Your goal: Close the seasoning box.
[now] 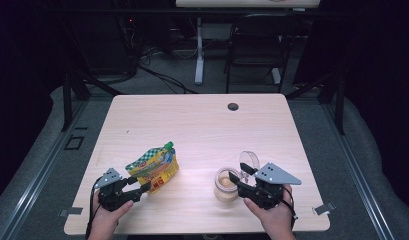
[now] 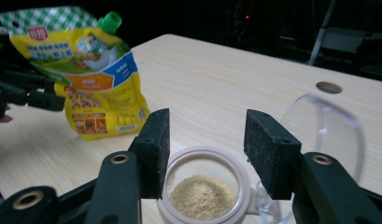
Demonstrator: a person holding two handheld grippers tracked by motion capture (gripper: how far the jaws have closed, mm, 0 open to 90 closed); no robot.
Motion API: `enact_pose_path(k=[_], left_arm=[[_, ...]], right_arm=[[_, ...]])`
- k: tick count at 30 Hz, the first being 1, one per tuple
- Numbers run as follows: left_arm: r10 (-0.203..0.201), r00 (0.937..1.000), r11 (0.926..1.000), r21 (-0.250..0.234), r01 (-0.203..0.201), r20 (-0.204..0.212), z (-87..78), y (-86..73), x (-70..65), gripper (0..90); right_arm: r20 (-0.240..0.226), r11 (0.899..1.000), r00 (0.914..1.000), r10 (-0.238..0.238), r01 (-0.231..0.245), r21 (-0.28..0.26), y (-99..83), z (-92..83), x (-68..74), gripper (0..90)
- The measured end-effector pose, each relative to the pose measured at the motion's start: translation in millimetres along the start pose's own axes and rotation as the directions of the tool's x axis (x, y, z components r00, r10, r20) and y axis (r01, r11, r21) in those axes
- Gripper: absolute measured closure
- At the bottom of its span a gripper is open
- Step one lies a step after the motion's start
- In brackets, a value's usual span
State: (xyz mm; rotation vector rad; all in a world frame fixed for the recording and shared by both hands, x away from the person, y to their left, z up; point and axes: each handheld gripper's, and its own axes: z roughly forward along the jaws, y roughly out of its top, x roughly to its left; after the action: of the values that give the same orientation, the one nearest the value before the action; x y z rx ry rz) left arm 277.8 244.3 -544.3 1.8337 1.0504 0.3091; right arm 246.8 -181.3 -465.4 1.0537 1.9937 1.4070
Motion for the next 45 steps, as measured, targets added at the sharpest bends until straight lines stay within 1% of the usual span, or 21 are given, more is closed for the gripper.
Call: enact_pose_path(k=[1, 4, 5, 7, 13, 14, 16, 17, 19, 20, 21, 23, 24, 26, 28, 30, 32, 36, 41, 42, 45], left_arm=[[0.007, 1.0, 1.0, 0.0, -0.007, 0.0, 0.3, 0.0, -0.5, 41.6], [0.007, 1.0, 1.0, 0.001, -0.007, -0.004, 1.0, -0.1, -0.8, 42.1], [0.006, 1.0, 1.0, 0.002, -0.006, -0.004, 1.2, -0.1, -0.5, 42.4], [0.008, 0.9999, 1.0, 0.002, -0.008, -0.008, 1.5, -0.4, 0.3, 42.6], [-0.001, 0.9999, 1.0, 0.001, 0.001, -0.011, 1.2, -1.0, 1.8, 42.7], [-0.001, 1.0, 1.0, 0.003, 0.001, -0.007, 1.1, -0.9, 1.7, 42.5], [0.001, 1.0, 1.0, 0.001, -0.001, 0.001, 1.4, -0.9, 1.4, 42.1], [0.006, 1.0, 1.0, 0.008, -0.006, 0.002, 1.2, -0.7, 1.1, 42.1], [0.014, 0.9999, 0.9998, 0.012, -0.014, 0.006, 1.8, -0.7, 0.7, 42.6], [0.022, 0.9997, 0.9994, 0.026, -0.022, -0.007, 1.6, -0.6, 0.3, 43.3], [0.027, 0.9995, 0.9993, 0.026, -0.026, -0.016, 2.1, -1.0, 0.1, 43.5], [0.023, 0.9996, 0.9995, 0.024, -0.022, -0.016, 2.1, -1.3, 0.2, 44.1], [0.021, 0.9996, 0.9997, 0.015, -0.021, -0.017, 2.0, -1.4, 0.3, 44.1], [0.017, 0.9997, 0.9998, 0.007, -0.017, -0.016, 1.5, -1.2, 0.9, 43.8], [0.014, 0.9997, 0.9999, 0.003, -0.014, -0.022, 0.8, -1.0, 1.3, 43.1], [0.01, 0.9997, 0.9999, 0.0, -0.01, -0.023, 0.3, -0.9, 1.4, 43.5], [0.008, 0.9997, 1.0, -0.001, -0.008, -0.022, 0.5, -1.0, 1.7, 43.6], [0.013, 0.9997, 0.9999, 0.002, -0.013, -0.021, 1.9, -1.4, 1.5, 44.4], [0.016, 0.9997, 0.9999, 0.006, -0.016, -0.018, 3.1, -1.6, 0.3, 45.3], [0.017, 0.9997, 0.9998, 0.007, -0.017, -0.017, 3.1, -1.6, 0.2, 45.3], [0.017, 0.9998, 0.9998, 0.008, -0.017, -0.014, 3.3, -1.7, 0.1, 45.3]], right_arm=[[0.006, 1.0, 1.0, 0.004, -0.004, -0.006, 1.5, -1.8, -0.9, 50.2], [-0.003, 1.0, 0.9998, 0.021, -0.021, -0.016, 7.6, -9.8, -6.1, 48.8], [-0.004, 0.999, 0.9997, 0.026, -0.026, -0.033, 9.2, -11.8, -7.5, 48.5], [0.01, 0.999, 0.9996, 0.025, -0.024, -0.032, 13.1, -17.7, -11.0, 47.3], [0.039, 0.996, 0.9968, 0.07, -0.068, -0.054, 16.5, -31.5, -27.4, 46.8], [0.043, 0.996, 0.9964, 0.073, -0.07, -0.052, 16.5, -33.5, -29.3, 47.8], [0.052, 0.993, 0.995, 0.085, -0.08, -0.086, 15.7, -38.1, -32.6, 50.2], [0.054, 0.993, 0.9949, 0.086, -0.08, -0.092, 15.5, -40.1, -34.5, 51.3], [0.068, 0.993, 0.9943, 0.083, -0.077, -0.09, 14.8, -42.2, -37.6, 54.6], [0.078, 0.994, 0.9939, 0.078, -0.071, -0.086, 13.9, -42.9, -39.3, 56.0], [0.086, 0.994, 0.9932, 0.078, -0.071, -0.081, 12.7, -43.2, -41.2, 57.0], [0.094, 0.994, 0.9917, 0.088, -0.081, -0.073, 9.6, -42.4, -45.3, 59.8], [0.103, 0.994, 0.9902, 0.094, -0.087, -0.073, 8.0, -42.3, -47.2, 61.2], [0.116, 0.992, 0.9875, 0.107, -0.099, -0.077, 4.9, -42.5, -51.1, 66.2], [0.147, 0.99, 0.981, 0.127, -0.115, -0.085, 1.8, -42.3, -54.7, 71.5], [0.173, 0.99, 0.9764, 0.13, -0.118, -0.077, -1.1, -42.3, -58.4, 75.3], [0.188, 0.988, 0.9717, 0.143, -0.131, -0.077, -3.9, -40.7, -61.4, 77.9], [0.219, 0.988, 0.9639, 0.152, -0.143, -0.056, -10.6, -36.9, -68.0, 83.2], [0.224, 0.987, 0.9611, 0.161, -0.161, -0.019, -17.4, -30.1, -72.4, 87.4], [0.224, 0.986, 0.9609, 0.163, -0.163, -0.02, -18.5, -28.5, -73.0, 87.7], [0.219, 0.986, 0.9619, 0.164, -0.166, -0.007, -20.5, -26.3, -73.9, 88.3]])
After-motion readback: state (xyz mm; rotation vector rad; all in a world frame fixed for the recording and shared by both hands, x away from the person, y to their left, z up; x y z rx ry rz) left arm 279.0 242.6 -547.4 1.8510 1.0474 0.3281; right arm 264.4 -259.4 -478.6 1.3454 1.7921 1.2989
